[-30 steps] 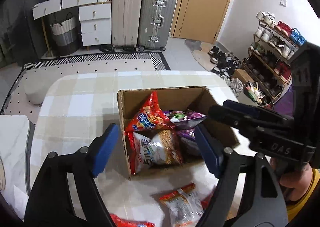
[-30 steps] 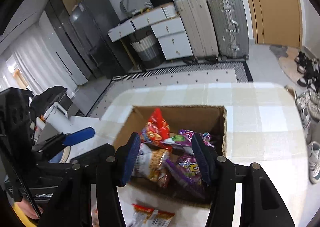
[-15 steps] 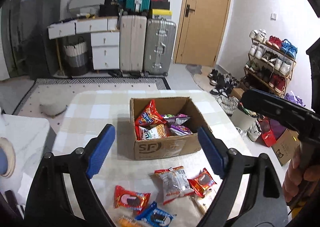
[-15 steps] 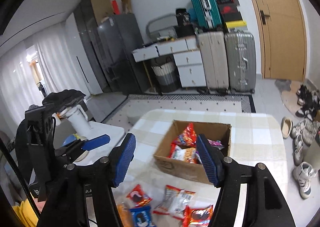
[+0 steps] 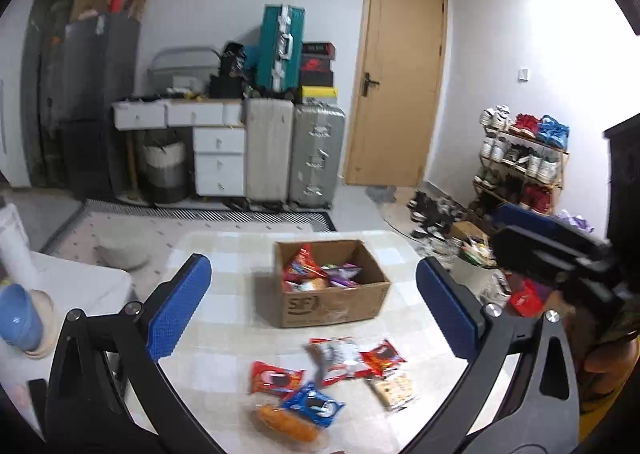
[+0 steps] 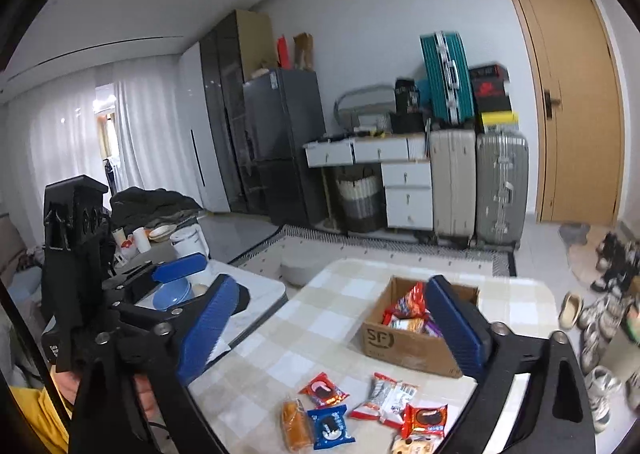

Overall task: Organize snacks
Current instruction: 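Withdraw both tools from the box back over the remaining snacks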

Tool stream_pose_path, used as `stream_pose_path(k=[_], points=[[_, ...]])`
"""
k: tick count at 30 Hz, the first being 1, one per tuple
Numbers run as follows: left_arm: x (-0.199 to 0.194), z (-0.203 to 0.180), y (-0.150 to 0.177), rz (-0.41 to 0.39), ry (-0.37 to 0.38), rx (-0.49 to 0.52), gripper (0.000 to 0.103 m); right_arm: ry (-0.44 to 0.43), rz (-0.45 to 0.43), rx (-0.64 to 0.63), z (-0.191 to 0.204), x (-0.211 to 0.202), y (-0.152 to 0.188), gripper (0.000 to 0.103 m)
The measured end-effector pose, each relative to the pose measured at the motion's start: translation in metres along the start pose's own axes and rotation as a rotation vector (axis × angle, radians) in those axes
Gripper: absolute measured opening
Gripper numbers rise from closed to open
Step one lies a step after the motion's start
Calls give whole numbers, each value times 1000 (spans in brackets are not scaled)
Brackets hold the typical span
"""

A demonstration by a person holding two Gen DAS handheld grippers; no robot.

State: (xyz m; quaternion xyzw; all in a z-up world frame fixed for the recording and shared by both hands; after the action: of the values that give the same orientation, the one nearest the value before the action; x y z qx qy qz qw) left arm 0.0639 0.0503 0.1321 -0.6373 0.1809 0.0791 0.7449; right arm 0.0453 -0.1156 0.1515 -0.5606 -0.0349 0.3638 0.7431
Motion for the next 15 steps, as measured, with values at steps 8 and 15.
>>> stream_pose_path(k=[8,15], points=[[-37,19,74,91,-42,-9,102,-39,-41,-81,33,-37,36,102],[19,12,189,366,12,-54,102,-45,-46,-46,16,-31,74,102]])
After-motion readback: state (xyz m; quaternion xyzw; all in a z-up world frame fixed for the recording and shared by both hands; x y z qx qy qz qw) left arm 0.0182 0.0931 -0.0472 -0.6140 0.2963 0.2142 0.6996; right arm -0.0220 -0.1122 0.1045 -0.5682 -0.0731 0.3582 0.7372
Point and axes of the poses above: each gripper's, at about its wrist camera, not at the fingertips, and x roughly the way its jaws point, z to its left, y to its underside, the point moved 5 cm from there along x, roughly the way its jaws point, and after that the axes turned 14 degrees about x, right-handed, at the moved point
